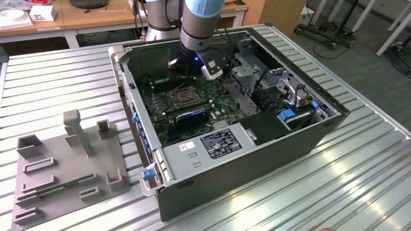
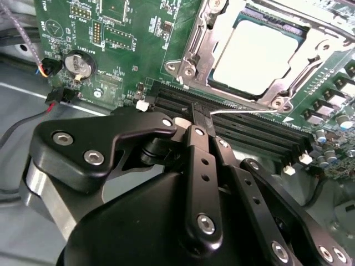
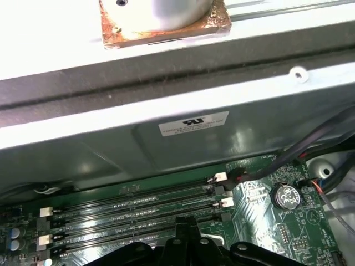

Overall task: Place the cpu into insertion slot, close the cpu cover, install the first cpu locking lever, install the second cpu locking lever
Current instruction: 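Install the first cpu locking lever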

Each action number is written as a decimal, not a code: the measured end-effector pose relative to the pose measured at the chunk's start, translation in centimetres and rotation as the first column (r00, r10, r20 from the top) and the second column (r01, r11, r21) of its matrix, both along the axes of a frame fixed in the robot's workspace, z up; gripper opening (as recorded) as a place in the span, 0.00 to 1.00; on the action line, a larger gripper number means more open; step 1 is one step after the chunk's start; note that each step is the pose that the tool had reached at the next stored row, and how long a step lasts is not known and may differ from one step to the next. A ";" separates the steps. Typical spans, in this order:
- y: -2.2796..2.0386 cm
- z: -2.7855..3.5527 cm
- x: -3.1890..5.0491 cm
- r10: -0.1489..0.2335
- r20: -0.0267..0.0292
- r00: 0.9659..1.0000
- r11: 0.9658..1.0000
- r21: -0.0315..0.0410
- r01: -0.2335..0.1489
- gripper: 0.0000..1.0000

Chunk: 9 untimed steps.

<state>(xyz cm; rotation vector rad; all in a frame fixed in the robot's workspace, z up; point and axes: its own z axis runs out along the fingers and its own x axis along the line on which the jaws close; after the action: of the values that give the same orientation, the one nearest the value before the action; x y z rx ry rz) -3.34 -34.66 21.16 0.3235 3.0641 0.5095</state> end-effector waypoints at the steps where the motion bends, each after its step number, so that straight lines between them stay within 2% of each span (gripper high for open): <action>1: 0.00 0.06 0.00 0.000 0.000 1.000 1.000 0.000 0.000 0.11; 9: 0.00 0.13 -0.04 0.000 0.000 1.000 1.000 0.000 0.000 0.11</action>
<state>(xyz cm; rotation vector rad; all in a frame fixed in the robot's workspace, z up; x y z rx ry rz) -3.39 -34.65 21.29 0.3233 3.0640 0.5096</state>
